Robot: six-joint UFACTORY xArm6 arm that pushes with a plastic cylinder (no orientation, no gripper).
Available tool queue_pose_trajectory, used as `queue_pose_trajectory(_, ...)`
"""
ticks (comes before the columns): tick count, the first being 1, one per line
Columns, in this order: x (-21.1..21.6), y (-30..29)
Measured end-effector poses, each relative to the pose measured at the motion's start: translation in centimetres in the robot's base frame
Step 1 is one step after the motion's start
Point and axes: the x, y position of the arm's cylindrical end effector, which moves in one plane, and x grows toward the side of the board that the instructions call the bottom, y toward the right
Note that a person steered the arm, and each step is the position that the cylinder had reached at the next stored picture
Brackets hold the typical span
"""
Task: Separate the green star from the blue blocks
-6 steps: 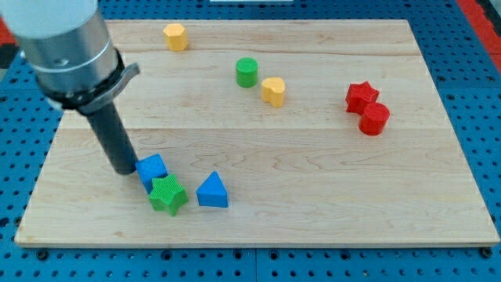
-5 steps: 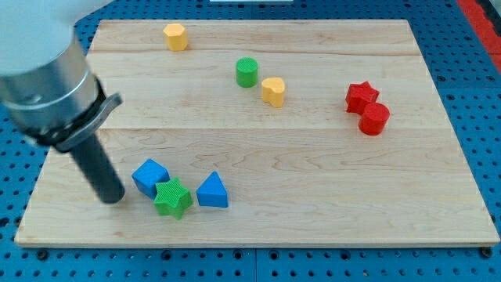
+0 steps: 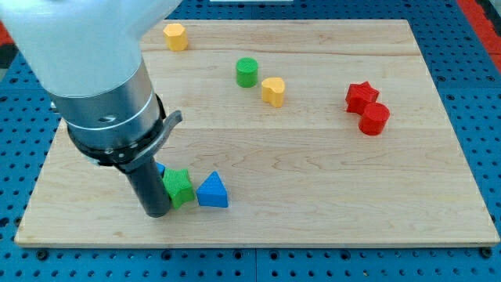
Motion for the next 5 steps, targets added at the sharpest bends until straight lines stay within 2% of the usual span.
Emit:
queue_pose_trajectory(1, -0.5, 0.8)
queue_pose_trajectory(5, -6.9, 3.2)
